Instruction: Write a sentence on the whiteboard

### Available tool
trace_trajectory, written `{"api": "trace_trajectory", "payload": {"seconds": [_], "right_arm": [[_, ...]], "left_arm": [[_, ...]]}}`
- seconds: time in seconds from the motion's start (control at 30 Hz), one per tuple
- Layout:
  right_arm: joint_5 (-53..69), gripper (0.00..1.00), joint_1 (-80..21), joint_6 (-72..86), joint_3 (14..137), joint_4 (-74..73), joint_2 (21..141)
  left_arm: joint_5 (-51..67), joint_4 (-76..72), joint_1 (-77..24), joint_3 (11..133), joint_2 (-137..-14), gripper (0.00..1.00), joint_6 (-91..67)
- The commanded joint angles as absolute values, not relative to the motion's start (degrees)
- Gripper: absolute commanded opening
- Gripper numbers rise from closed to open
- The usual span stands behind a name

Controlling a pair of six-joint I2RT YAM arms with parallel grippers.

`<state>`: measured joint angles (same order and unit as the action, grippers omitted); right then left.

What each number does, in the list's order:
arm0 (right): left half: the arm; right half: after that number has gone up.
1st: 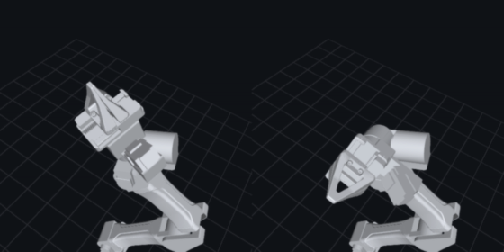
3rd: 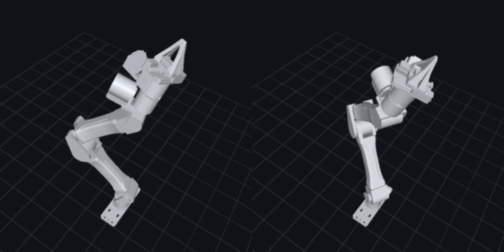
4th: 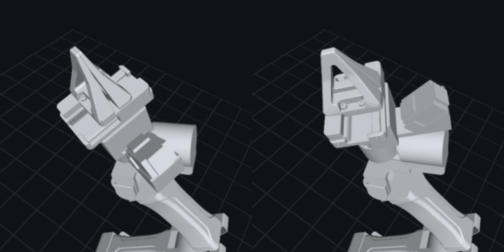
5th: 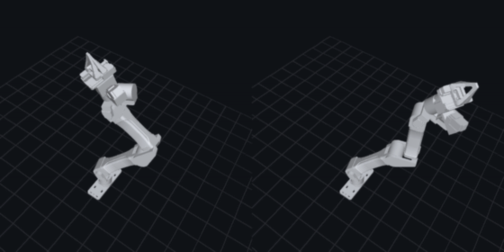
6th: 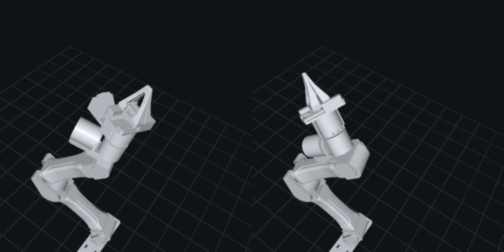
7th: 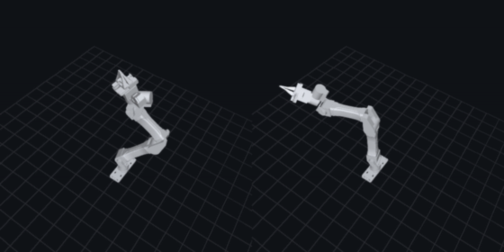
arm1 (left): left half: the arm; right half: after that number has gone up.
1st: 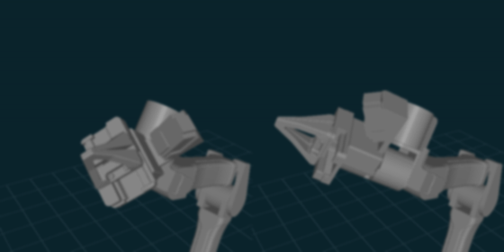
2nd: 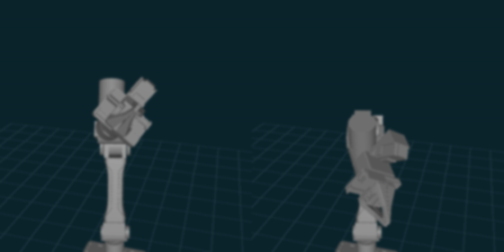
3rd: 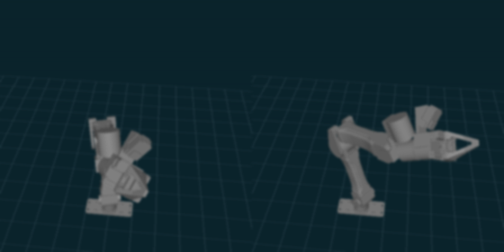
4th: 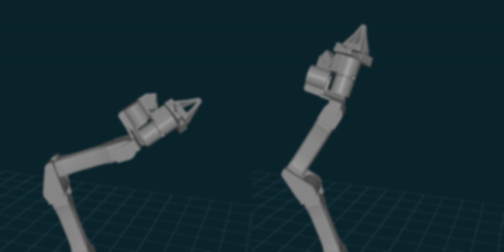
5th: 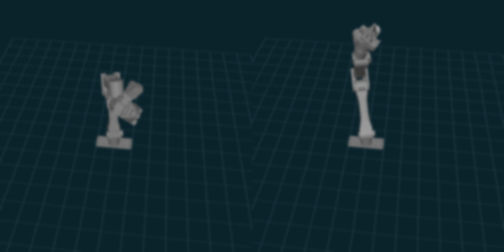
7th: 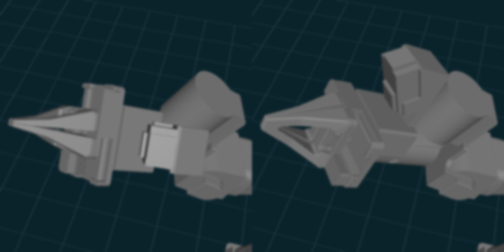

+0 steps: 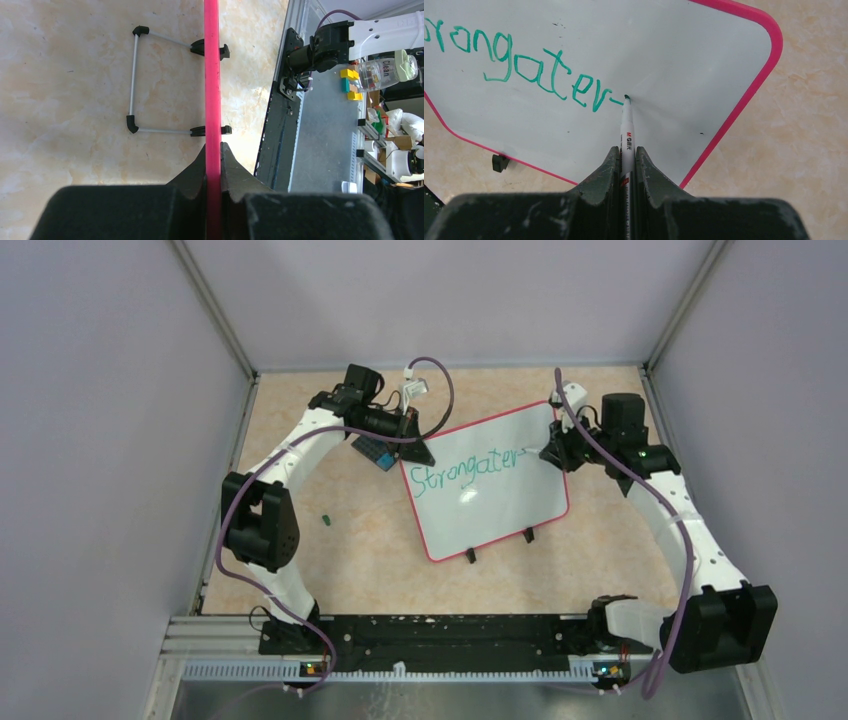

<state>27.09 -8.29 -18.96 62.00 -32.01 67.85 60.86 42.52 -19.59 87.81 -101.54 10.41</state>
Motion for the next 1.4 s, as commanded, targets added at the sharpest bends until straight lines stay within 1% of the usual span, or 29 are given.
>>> {"api": "trace_trajectory", "payload": {"seconds": [0.0, 0.43, 0.9, 1.37], "right_arm": [[27.6, 0.00, -9.6, -18.6, 64.4, -29.2, 68.5], [28.4, 0.00, -9.9, -19.3, 60.7, -29.8, 66.5], [26.5, 0.00, -9.8, -21.1, 57.6, -31.2, 65.0], [24.9, 0.00, -6.8, -22.7, 59.8, -32.5, 65.1]], "left_arm": [[59.1, 43.7, -20.3, 87.7, -102.0, 0.00, 14.0], [59.2, 43.7, -20.3, 87.8, -102.2, 0.00, 14.1], [59.1, 43.7, -20.3, 87.8, -102.4, 0.00, 14.1], [59.2, 43.6, -20.3, 87.9, -102.7, 0.00, 14.0]]}}
